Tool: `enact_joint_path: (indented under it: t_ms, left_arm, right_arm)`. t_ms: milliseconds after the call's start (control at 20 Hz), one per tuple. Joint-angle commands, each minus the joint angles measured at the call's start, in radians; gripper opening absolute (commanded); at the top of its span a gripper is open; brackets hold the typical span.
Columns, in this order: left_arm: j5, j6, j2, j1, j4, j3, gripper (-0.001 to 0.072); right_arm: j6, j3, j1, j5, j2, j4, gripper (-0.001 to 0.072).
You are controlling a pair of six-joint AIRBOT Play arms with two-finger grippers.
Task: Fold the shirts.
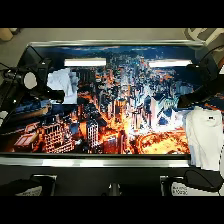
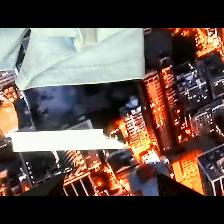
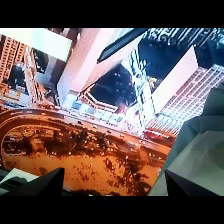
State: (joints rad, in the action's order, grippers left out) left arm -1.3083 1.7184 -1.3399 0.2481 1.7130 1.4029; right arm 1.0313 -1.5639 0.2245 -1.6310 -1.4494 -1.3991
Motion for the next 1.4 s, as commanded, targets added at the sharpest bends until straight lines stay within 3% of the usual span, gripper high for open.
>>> enact_joint_path:
  t_ms: [0,900,1200,1350]
  left_arm:
    - [0.0,0.0,0.001,0.001,0.0,0.0,0.0688]
    - [0.01,0.003,0.0,0.001,-0.001,-0.001,0.0688]
    - [0.15,0.003,-0.002,0.003,-0.003,-0.001,0.0687]
    - [0.306,0.035,-0.039,-0.008,0.001,0.003,0.0679]
  right_arm:
    - [0.0,0.0,0.0,0.0,-0.001,0.0,0.0673]
    - [0.0,0.0,0.003,0.0,-0.001,0.0,0.0673]
    - [0.0,0.0,0.003,0.055,-0.001,0.0,0.0673]
    - [0.0,0.0,0.003,0.126,-0.002,0.0,0.0672]
